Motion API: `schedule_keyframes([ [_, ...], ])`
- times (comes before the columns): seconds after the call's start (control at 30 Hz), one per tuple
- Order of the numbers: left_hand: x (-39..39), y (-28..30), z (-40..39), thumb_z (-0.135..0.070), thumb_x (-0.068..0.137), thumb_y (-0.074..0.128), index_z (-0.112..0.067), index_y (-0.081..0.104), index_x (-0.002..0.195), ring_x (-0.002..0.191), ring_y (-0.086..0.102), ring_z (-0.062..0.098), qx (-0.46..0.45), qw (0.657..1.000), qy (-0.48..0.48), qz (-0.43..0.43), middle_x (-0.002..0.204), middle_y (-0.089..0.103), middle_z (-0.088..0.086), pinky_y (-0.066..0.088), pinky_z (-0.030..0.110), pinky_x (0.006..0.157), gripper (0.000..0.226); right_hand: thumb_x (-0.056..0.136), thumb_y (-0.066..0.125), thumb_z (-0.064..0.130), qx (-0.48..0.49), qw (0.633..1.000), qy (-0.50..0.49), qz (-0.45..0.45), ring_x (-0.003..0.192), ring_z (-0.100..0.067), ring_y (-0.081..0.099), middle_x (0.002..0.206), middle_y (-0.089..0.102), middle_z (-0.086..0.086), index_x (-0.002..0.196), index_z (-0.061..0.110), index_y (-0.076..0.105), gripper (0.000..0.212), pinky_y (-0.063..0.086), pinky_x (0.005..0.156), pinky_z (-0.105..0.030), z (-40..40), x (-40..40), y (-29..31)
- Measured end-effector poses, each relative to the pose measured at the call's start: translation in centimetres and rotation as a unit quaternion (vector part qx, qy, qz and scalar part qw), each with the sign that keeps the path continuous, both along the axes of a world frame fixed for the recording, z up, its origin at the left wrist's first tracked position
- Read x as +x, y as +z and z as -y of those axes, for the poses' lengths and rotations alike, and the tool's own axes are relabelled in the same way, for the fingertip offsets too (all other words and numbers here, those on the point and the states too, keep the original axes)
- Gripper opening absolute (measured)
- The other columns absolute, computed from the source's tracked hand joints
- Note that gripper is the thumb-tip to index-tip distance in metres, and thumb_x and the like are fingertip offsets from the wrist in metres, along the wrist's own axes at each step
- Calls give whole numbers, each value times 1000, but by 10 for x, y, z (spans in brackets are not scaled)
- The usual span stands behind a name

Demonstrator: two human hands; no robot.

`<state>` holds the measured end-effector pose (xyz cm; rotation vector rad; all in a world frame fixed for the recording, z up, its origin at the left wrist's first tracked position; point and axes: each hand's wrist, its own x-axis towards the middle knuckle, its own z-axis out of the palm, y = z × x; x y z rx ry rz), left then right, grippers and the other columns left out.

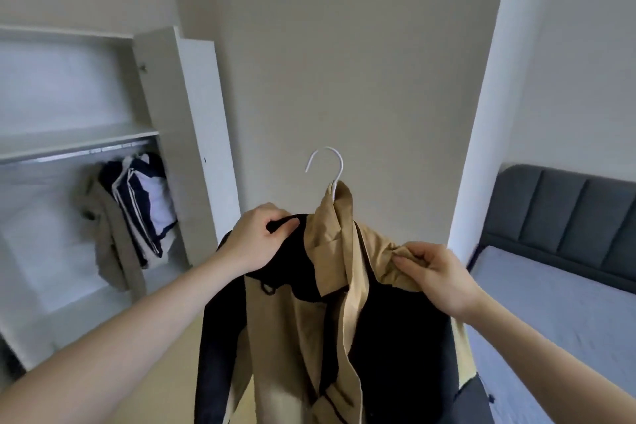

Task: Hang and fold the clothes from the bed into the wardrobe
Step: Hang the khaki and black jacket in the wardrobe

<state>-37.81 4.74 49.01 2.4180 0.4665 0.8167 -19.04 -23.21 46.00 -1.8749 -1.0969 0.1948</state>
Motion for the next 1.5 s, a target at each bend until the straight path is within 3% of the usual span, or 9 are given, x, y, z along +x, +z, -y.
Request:
schedule_keyframes([
  [0.1,-27,-8,-40,-48,98,59,-45,73,108,111,56,11,46,996,65,-32,111,56,-19,45,35,102,17,95,65,37,20,1000,8,-20,66,-9,45,68,51,4,77,3,60,39,37,66,-35,-49,-23,-14],
  [0.23,-75,-13,-64,-69,92,45,-36,58,141,133,39,10,39,993,113,-23,135,44,-15,30,33,117,60,98,67,30,51,996,30,-71,64,-10,42,65,46,4,75,1,57,38,34,62,-34,-113,-57,-27],
  [0.6,-166,-28,-128,-91,73,57,-35,37,153,141,36,0,-95,986,130,-36,149,40,-27,33,38,120,100,98,68,20,85,978,123,-145,60,-5,48,59,54,12,71,9,69,29,38,55,-16,-282,-153,-33],
  [0.67,-174,-30,-149,-88,71,63,-35,41,150,135,44,1,-85,983,160,-36,143,46,-25,40,35,115,97,98,67,17,81,974,139,-158,56,0,49,57,57,14,72,10,71,27,39,55,-13,-313,-165,-35],
  [0.87,-183,-44,-238,-47,93,64,-29,68,105,86,64,4,-52,971,234,-8,93,70,-13,55,34,83,23,97,68,24,64,975,153,-150,65,-8,60,65,68,6,72,19,73,26,49,64,-23,-415,-188,-51],
  [1.0,-176,-56,-308,-39,99,54,-14,57,75,65,55,16,-9,955,295,-34,72,57,-1,50,45,65,34,98,66,24,56,974,160,-148,64,-7,61,67,68,3,73,18,73,27,48,62,-21,-482,-191,-60],
  [1.13,-166,-58,-372,-41,104,48,-17,66,87,90,51,18,100,930,333,-118,102,51,-6,45,37,80,34,98,66,23,54,970,170,-163,68,-15,64,69,70,1,75,18,74,25,49,62,-21,-557,-186,-66],
  [1.23,-160,-47,-414,-46,106,39,-19,58,80,86,46,20,152,902,356,-192,96,45,-4,40,36,76,42,98,65,20,58,964,189,-175,60,-3,58,66,68,4,75,18,74,25,44,57,-12,-610,-186,-68],
  [1.5,-170,-44,-532,-65,100,40,-24,52,68,77,62,22,-175,906,344,-173,73,59,-2,47,34,71,53,103,57,16,45,938,280,-197,91,0,70,94,77,17,110,26,77,24,53,79,-13,-736,-215,-80],
])
